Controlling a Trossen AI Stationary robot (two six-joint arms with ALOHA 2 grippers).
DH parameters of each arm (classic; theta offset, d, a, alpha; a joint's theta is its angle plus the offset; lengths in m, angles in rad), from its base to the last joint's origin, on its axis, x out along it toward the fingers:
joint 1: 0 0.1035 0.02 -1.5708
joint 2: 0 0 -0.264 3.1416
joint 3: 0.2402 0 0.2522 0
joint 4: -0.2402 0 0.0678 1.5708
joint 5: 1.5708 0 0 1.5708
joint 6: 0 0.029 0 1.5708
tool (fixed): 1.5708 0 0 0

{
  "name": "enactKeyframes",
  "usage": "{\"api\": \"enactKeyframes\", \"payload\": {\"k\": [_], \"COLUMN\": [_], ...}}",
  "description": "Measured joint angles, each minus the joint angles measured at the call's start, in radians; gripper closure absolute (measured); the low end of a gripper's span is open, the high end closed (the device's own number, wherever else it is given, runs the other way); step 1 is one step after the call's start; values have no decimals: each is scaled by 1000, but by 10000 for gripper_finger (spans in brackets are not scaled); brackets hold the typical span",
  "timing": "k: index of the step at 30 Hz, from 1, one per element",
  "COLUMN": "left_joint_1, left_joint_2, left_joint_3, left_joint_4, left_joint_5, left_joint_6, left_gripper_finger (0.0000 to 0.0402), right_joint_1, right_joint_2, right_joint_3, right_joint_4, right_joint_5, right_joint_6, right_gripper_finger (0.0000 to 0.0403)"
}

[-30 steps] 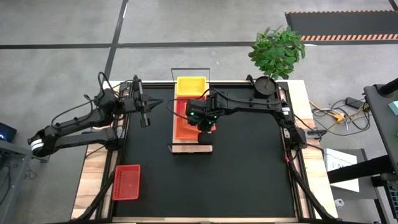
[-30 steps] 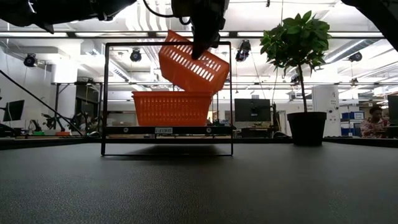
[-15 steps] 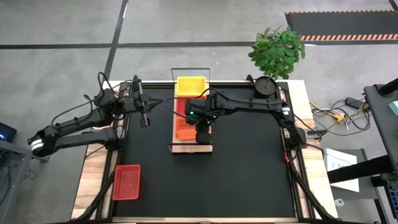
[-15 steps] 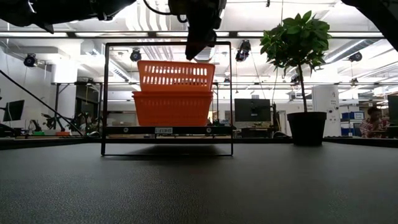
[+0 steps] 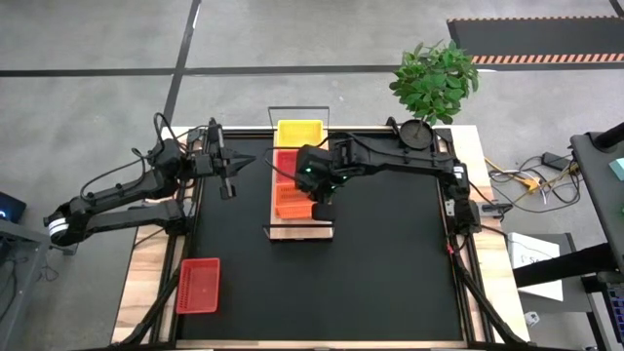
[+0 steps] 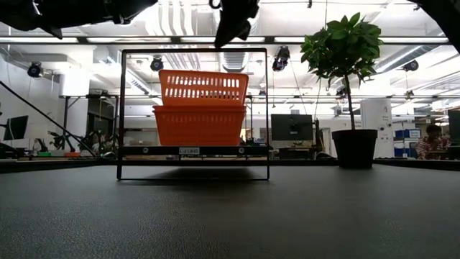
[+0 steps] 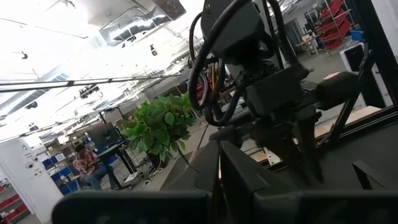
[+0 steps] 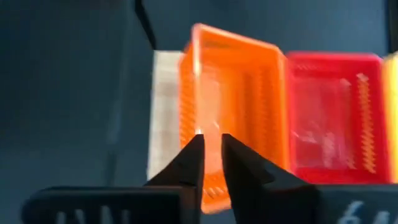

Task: Stack baskets on shelf by color
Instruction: Stack the orange bin on top of the stacked orange bins on the shelf

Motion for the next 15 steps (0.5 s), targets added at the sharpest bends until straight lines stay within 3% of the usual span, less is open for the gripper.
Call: {"api": "enactKeyframes", "payload": {"k": [3, 6, 15], "left_joint_1": [0, 0, 0], "left_joint_2": [0, 0, 1], "left_joint_3": [0, 0, 0], "left_joint_4": [-2, -5, -12], "left_joint_5": [0, 0, 0], "left_joint_6": [-1, -3, -4], "left_gripper_finger": [402, 402, 402], "right_joint_1": [0, 0, -3], "right_joint_2": [0, -1, 0], "right_joint_3": [-18, -60, -208], "right_joint_4": [54, 136, 279], "right_joint_5": [-82, -139, -144], "right_joint_6": [-22, -35, -35], "right_gripper_finger": [384, 392, 394]}}
